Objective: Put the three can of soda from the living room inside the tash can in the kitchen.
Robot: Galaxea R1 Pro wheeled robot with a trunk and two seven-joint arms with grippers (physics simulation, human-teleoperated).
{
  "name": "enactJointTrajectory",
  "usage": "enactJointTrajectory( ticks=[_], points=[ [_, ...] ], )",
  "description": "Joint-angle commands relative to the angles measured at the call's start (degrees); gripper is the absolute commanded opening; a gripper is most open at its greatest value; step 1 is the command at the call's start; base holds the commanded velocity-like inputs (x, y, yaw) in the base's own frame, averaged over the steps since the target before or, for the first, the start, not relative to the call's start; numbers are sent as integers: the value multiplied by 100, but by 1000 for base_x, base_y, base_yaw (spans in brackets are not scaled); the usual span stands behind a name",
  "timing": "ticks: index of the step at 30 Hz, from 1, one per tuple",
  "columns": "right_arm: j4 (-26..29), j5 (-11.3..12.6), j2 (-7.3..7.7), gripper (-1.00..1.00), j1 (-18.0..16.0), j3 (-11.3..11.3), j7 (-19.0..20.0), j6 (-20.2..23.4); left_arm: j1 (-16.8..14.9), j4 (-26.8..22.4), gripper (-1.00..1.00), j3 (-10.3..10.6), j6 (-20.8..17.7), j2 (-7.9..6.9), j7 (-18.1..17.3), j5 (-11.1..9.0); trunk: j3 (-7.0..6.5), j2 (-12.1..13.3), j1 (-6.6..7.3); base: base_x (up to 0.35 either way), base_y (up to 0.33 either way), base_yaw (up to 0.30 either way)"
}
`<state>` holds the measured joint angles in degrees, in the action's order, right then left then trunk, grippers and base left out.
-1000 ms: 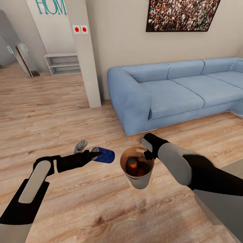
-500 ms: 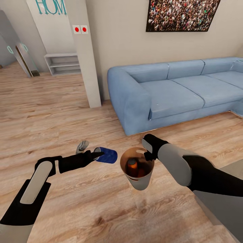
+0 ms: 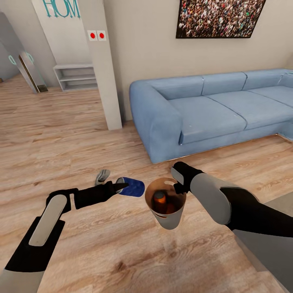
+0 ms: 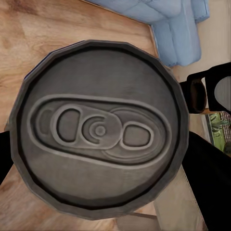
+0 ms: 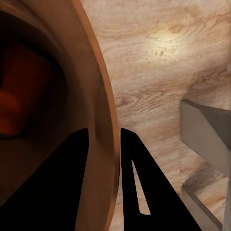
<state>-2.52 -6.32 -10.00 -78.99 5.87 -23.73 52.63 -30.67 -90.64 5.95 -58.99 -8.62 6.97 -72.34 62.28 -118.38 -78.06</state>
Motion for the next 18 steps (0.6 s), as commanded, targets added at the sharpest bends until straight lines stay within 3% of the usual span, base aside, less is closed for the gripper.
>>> enactJointTrajectory(
  ticks=[1,13,18],
  points=[
    [-1,21,0,-100,-2,27,0,-7,-2,1,-100,1,0,48,-7,9,-1,0,0,0,0,0],
    [-3,26,0,-100,-2,27,0,-7,-9,15,-100,3,6,174,-16,9,-1,0,0,0,0,0],
    [-3,26,0,-100,-2,22,0,-7,-9,68,-100,3,36,386,-11,61,-1,0,0,0,0,0]
  ],
)
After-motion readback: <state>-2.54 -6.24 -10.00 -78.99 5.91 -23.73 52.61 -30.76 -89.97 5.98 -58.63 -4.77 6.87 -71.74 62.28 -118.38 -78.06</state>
